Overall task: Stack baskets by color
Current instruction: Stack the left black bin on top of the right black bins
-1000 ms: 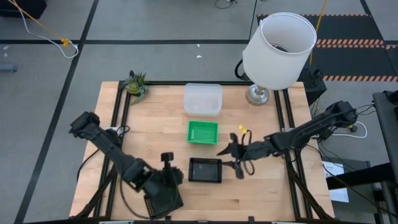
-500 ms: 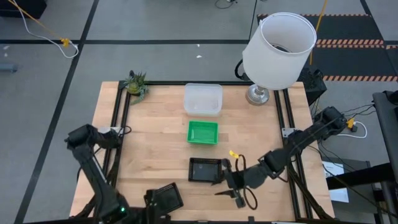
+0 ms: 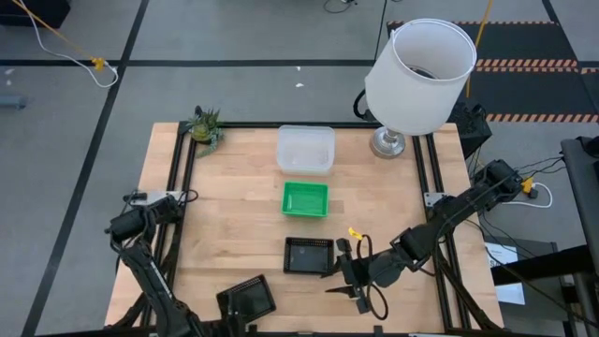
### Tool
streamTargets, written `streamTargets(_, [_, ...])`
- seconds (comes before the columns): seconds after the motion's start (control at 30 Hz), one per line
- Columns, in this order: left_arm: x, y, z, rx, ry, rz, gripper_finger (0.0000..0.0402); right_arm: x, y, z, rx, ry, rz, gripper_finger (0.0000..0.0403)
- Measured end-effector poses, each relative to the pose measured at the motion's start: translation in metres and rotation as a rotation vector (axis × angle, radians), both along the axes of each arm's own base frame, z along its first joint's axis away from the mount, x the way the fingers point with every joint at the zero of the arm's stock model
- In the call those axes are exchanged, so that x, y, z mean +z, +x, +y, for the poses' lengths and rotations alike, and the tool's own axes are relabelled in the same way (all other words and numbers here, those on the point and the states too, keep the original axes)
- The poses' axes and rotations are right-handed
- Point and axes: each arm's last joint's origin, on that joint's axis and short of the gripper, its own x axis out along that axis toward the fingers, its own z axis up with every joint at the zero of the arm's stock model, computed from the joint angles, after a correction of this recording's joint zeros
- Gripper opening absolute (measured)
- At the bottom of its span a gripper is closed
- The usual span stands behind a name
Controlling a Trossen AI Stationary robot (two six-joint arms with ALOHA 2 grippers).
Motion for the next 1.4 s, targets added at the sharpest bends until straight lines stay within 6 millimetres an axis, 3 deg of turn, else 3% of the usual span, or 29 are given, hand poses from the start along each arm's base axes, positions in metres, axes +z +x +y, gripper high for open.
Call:
streamTargets(0.53, [-0.013, -0.023, 0.001, 0.159, -0.067, 0.160, 0.0182, 0.000, 0.001, -0.001, 0.016, -0.034, -0.017, 0.0160])
streamTargets(1.1, [-0.045, -0.035, 0.009, 0.162, -0.056, 0.179, 0.0068, 0.001, 0.002, -0.002, 0.013, -0.034, -0.029, 0.0160])
streamTargets(1.23, [-0.045, -0.036, 0.010, 0.162, -0.049, 0.182, 0.0015, 0.002, 0.002, -0.002, 0.008, -0.033, -0.033, 0.0160])
streamTargets(1.4, [-0.028, -0.036, 0.007, 0.182, -0.032, 0.222, 0.0016, 0.002, 0.003, -0.003, -0.012, -0.039, -0.041, 0.0160])
